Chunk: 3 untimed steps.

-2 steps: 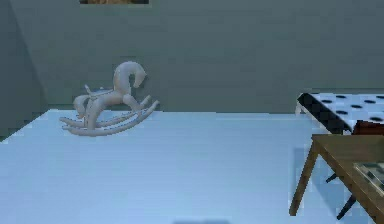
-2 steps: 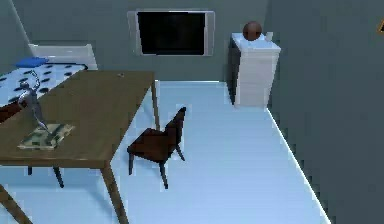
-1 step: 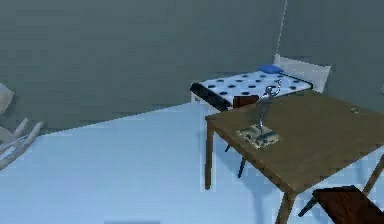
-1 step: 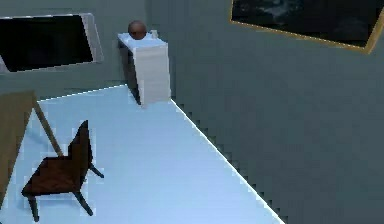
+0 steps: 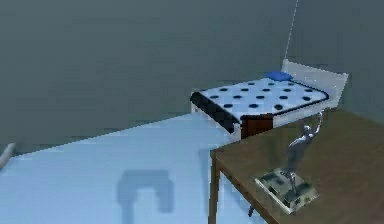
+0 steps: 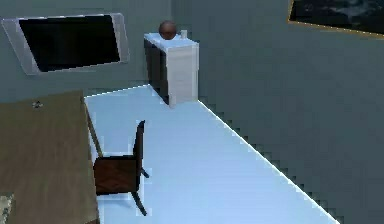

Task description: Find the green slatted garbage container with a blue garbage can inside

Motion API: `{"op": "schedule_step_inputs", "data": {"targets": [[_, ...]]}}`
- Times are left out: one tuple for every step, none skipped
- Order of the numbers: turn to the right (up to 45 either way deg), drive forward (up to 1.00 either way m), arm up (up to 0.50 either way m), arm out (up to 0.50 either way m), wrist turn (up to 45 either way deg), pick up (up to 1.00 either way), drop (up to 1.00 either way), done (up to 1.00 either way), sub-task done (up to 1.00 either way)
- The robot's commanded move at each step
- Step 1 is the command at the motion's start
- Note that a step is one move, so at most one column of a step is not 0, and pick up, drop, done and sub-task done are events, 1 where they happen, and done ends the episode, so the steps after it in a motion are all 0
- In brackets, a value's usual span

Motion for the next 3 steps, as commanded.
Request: {"op": "schedule_step_inputs", "data": {"targets": [[-45.0,0.00,0.00,0.00,0.0,0.00,0.00,0.00,0.00],[-18.0,0.00,0.00,0.00,0.0,0.00,0.00,0.00,0.00],[0.0,0.65,0.00,0.00,0.0,0.00,0.00,0.00,0.00]]}}
